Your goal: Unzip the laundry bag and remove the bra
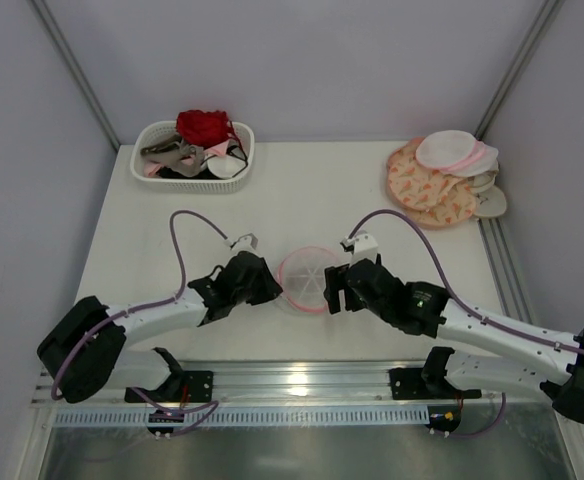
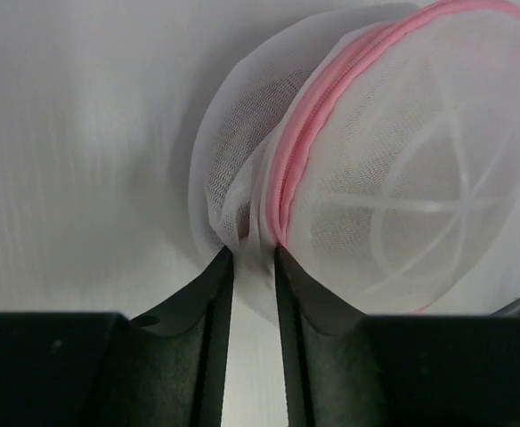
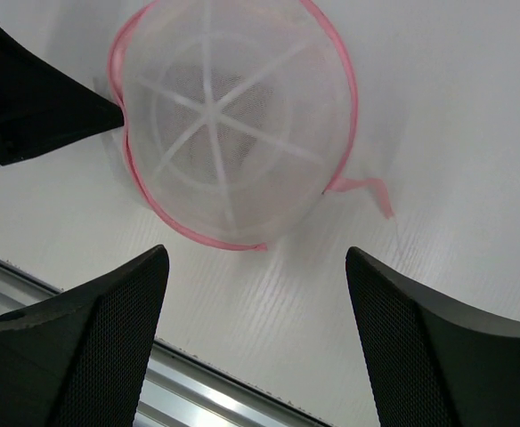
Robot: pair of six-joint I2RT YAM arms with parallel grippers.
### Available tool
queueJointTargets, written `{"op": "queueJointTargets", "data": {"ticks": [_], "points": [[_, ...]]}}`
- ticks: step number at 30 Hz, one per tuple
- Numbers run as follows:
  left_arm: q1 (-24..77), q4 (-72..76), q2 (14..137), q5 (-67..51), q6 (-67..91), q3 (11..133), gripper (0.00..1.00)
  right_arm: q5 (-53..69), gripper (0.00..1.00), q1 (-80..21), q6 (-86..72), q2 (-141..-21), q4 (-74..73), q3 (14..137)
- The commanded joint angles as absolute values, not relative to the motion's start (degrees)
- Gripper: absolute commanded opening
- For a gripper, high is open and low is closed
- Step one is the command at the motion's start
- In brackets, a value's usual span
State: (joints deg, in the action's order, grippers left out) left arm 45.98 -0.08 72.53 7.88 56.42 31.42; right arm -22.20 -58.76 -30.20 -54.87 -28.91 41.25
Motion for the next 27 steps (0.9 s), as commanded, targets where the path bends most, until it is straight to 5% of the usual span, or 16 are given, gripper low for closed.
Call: {"op": "queueJointTargets", "data": {"ticks": [1, 2, 5, 27], "points": [[45.8, 5.2, 75.0, 7.1, 54.1, 30.9, 0.24, -24.6, 0.84, -58.9, -29.3, -55.5, -24.8, 44.4], [45.7, 5.9, 75.2, 7.0, 54.2, 30.7, 0.12, -24.7, 0.84, -59.0, -29.2, -55.8, -24.4, 44.6], [45.7, 7.3, 74.6, 6.7, 54.8, 29.8, 0.04, -25.1, 0.84, -58.7, -28.8, -58.0, -22.6, 45.7], [45.8, 15.3, 59.1, 2.1, 60.6, 25.5, 0.00, -22.0, 0.83, -58.1, -31.8, -80.9, -18.9, 56.9]]}}
